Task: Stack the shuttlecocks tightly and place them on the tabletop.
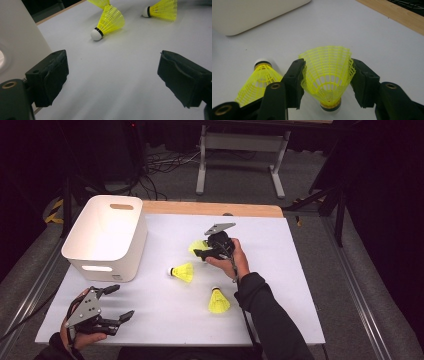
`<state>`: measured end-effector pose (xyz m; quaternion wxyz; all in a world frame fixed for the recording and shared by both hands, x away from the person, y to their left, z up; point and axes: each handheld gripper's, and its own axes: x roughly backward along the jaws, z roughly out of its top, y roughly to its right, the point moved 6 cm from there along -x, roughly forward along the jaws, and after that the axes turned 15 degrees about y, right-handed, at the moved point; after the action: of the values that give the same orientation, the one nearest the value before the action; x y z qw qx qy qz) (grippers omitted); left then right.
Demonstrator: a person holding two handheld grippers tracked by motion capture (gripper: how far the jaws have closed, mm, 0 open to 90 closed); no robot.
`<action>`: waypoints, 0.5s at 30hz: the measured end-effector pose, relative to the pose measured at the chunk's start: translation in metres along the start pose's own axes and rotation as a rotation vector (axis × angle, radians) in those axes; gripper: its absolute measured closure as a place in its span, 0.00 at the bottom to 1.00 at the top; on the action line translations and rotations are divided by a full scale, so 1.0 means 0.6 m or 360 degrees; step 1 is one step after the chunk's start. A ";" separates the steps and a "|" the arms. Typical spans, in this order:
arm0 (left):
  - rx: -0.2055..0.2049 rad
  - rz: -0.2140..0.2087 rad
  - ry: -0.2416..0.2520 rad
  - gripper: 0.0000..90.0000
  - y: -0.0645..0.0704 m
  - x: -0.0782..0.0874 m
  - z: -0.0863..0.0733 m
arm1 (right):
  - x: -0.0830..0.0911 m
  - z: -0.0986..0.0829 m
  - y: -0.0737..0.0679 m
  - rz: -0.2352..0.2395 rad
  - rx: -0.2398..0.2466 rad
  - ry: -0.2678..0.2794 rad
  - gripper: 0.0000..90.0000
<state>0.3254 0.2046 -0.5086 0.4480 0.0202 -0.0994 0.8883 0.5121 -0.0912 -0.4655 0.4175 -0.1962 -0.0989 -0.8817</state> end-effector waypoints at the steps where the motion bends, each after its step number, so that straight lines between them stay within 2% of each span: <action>1: 0.0000 0.0001 -0.0001 0.12 0.000 0.000 0.000 | 0.005 -0.004 0.002 0.0000 -0.0008 0.0004 0.54; 4: -0.0004 0.0004 0.0001 0.12 0.001 0.000 0.001 | 0.015 -0.012 0.004 0.0002 -0.0028 0.0021 0.54; 8: -0.0007 0.0004 -0.0004 0.12 0.002 -0.001 0.000 | 0.038 -0.027 0.012 0.0027 -0.0117 0.0084 0.53; 11: -0.0010 -0.0001 -0.0010 0.12 0.003 -0.002 0.000 | 0.047 -0.034 0.015 0.0035 -0.0149 0.0100 0.53; 13: -0.0010 -0.0003 -0.0008 0.12 0.004 -0.002 0.001 | 0.055 -0.039 0.017 0.0067 -0.0171 0.0134 0.52; 15: -0.0019 0.0000 -0.0009 0.12 0.004 -0.002 0.002 | 0.063 -0.047 0.019 0.0060 -0.0173 0.0130 0.52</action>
<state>0.3242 0.2023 -0.5082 0.4478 0.0200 -0.1058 0.8876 0.4919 -0.1344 -0.4744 0.4265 -0.1844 -0.0301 -0.8850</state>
